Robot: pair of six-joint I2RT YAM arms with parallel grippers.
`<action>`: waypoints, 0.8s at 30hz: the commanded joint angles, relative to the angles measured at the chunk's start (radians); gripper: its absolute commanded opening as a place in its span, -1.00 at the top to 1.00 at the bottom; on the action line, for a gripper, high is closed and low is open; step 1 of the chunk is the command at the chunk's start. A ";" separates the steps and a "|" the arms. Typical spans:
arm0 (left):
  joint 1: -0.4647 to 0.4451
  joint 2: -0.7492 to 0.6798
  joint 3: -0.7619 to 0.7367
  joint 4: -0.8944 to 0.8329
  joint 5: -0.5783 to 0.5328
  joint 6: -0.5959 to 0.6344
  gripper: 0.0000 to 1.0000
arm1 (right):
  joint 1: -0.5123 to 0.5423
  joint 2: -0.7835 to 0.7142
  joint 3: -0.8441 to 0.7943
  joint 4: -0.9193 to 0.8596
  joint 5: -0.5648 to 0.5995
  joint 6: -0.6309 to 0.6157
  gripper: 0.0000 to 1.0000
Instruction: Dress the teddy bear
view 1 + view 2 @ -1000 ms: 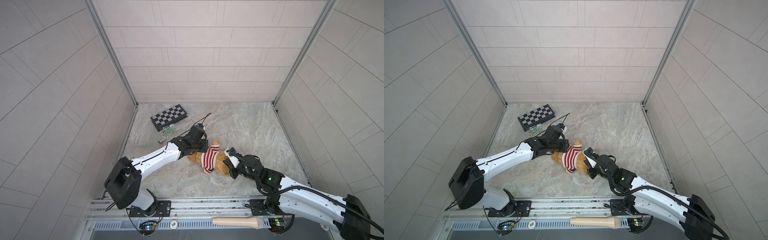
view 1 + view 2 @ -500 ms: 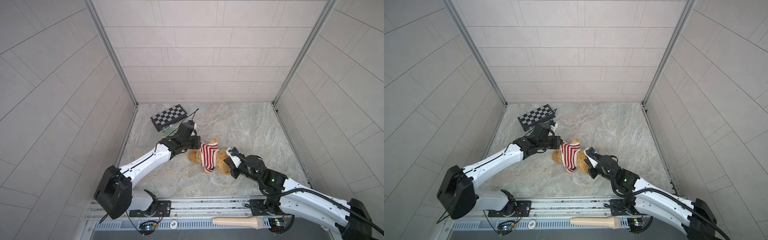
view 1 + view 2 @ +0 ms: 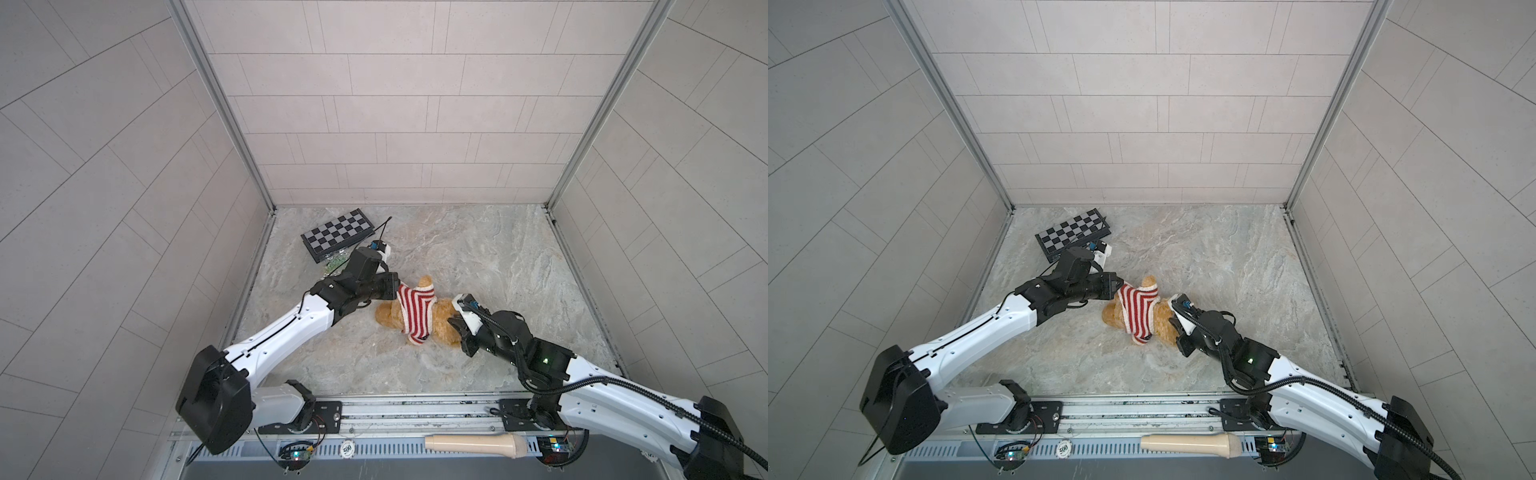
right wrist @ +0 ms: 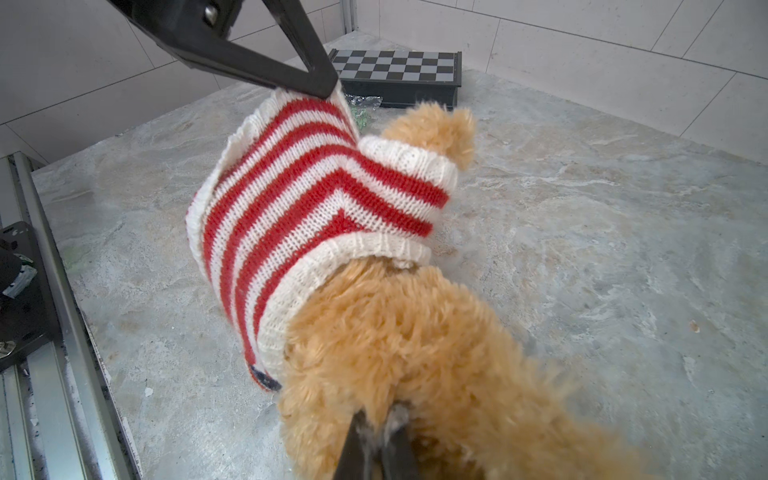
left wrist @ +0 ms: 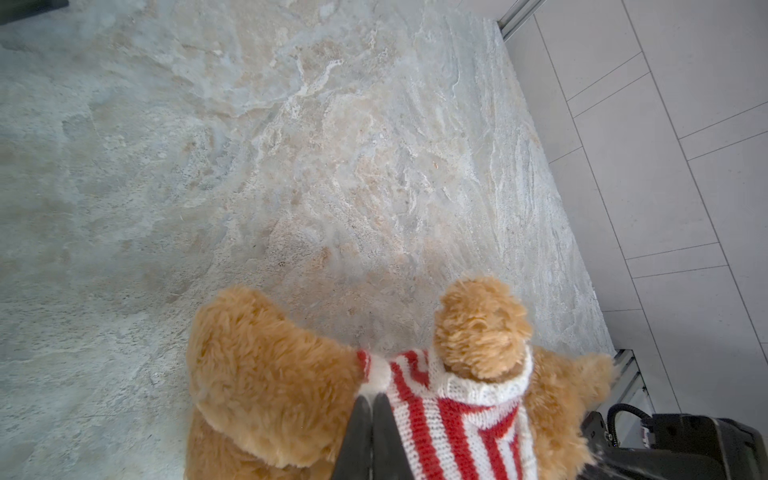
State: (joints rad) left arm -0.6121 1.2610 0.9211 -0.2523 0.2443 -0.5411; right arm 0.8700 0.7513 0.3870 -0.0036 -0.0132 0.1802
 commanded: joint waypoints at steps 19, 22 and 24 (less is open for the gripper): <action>-0.042 0.000 0.000 -0.028 -0.034 0.041 0.99 | 0.003 -0.040 0.001 0.019 0.048 -0.003 1.00; -0.064 -0.006 -0.020 -0.028 -0.043 0.032 0.83 | 0.003 -0.022 0.013 0.028 0.059 -0.001 1.00; -0.064 -0.026 -0.037 -0.039 -0.052 0.032 0.72 | 0.003 -0.011 0.019 0.028 0.065 0.001 1.00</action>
State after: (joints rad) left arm -0.6731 1.2530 0.8932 -0.2684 0.2256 -0.5220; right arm 0.8707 0.7372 0.3840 -0.0097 0.0216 0.1802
